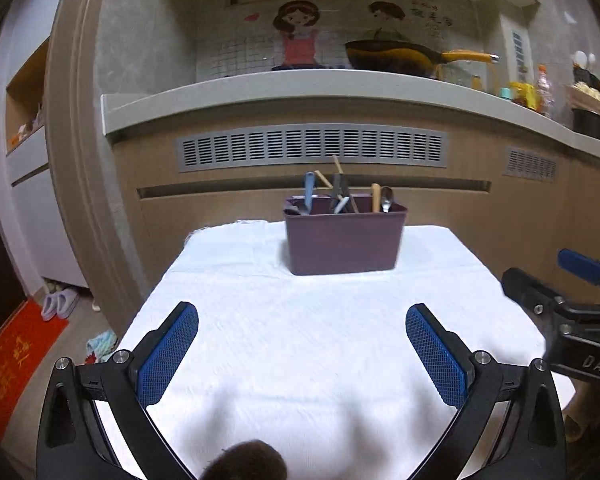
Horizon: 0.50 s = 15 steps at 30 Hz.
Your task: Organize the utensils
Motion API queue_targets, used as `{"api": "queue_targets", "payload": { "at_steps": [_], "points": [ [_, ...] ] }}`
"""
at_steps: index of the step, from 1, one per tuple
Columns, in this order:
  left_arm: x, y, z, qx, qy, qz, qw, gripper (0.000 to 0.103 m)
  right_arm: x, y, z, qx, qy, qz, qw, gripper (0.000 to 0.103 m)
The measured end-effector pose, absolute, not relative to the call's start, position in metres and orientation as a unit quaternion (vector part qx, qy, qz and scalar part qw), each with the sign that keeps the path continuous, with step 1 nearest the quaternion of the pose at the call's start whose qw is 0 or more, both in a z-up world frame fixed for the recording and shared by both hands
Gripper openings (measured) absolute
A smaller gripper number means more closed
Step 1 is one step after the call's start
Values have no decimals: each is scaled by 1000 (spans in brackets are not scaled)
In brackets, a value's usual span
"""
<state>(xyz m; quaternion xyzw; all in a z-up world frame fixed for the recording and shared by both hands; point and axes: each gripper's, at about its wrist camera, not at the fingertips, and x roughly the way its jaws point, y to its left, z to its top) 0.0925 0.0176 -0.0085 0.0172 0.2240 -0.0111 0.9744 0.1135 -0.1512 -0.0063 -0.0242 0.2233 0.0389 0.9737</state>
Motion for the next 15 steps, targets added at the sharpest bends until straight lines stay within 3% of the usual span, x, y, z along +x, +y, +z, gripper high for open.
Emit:
{"api": "queue_targets", "payload": {
  "at_steps": [15],
  "points": [
    [83,19,-9,-6,244,-7,970,103,92,-158,-18,-23,224,18,974,102]
  ]
}}
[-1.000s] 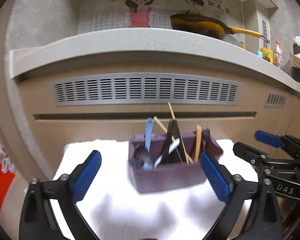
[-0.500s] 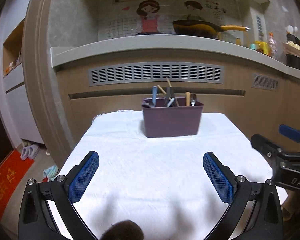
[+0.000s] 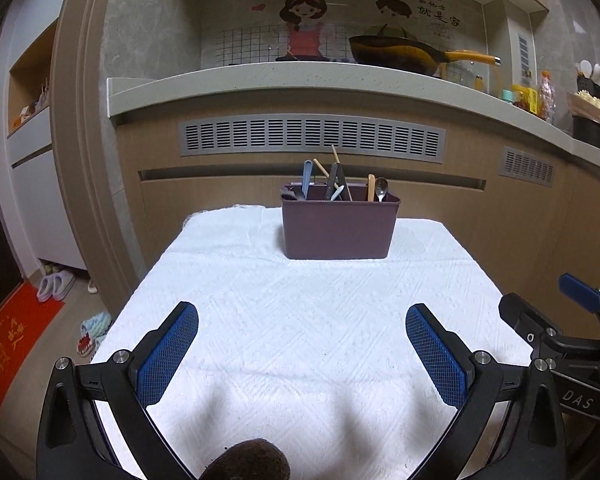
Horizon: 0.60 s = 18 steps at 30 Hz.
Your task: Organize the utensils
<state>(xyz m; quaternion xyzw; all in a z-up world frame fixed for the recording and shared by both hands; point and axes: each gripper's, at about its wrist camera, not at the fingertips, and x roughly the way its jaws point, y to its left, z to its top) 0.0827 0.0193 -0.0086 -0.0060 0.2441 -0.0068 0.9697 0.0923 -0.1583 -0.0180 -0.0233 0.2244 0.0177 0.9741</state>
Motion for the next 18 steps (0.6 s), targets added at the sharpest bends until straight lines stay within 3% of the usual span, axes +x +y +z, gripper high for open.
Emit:
{"api": "queue_targets", "payload": {
  "at_steps": [18],
  "points": [
    [84,20,-7,1,245,-12,969,103,91,-159,-18,-27,225,18,974,102]
  ]
}}
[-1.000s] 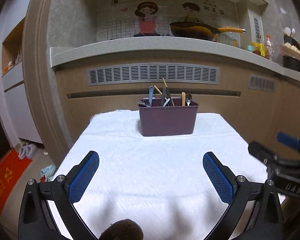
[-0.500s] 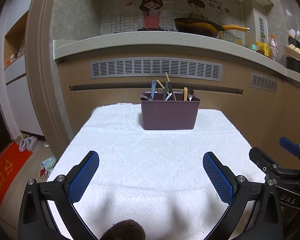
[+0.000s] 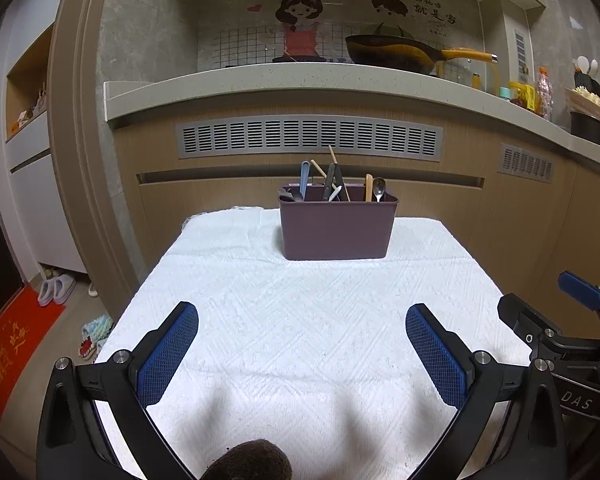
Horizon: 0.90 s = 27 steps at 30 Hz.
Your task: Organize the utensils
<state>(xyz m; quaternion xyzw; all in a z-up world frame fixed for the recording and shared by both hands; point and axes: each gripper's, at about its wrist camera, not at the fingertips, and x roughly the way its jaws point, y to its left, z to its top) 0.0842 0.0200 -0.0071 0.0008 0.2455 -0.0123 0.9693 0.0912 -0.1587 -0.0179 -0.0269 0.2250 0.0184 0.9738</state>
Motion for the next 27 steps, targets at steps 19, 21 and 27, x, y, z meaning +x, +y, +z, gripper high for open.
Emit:
{"api": "queue_targets", "payload": {
  "at_steps": [19,21,27],
  "points": [
    [81,22,-3,5,242,-13,970,103,89,-160,-14,-28,218,18,975,102],
    [81,22,-4,6,242,-13,970,103,89,-160,-14,-27,218,17,975,102],
    [81,22,-4,9,241,-15,970,103,89,-161,-14,-26,218,16,975,102]
  ]
}}
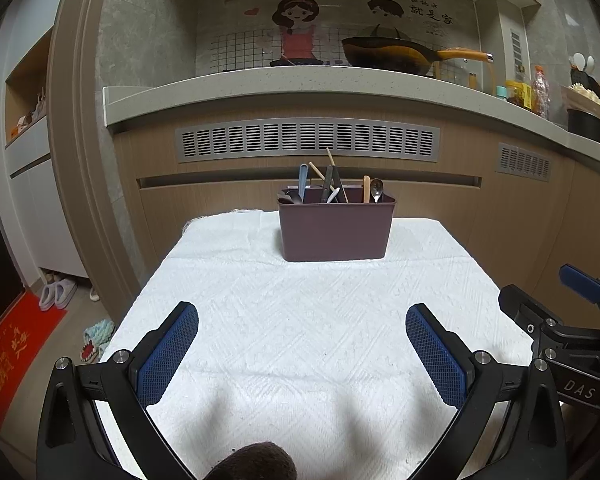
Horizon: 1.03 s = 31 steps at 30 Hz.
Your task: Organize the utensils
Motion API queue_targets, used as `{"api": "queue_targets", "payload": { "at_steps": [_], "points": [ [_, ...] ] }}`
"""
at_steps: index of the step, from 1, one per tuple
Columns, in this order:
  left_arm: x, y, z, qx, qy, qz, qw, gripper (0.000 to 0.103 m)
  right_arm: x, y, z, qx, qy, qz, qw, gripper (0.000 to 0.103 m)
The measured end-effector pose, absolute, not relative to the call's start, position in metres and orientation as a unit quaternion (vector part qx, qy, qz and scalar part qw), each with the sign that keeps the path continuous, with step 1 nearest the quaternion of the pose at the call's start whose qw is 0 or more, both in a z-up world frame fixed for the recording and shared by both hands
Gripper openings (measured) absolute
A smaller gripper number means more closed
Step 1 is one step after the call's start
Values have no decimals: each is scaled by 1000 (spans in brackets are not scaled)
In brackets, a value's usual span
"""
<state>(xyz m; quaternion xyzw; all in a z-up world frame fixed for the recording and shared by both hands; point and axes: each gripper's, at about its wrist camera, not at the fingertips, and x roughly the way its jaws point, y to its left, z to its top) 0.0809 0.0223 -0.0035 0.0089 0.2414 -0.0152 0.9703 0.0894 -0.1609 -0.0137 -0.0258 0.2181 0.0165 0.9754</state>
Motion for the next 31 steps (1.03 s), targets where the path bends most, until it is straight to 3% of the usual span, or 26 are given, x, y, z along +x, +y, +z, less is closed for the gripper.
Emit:
{"api": "queue_targets", "payload": {
  "at_steps": [31],
  "points": [
    [82,26,-8,12,247,-12,969,103,88,-161,-13,-24,217,16,976,102]
  ]
}}
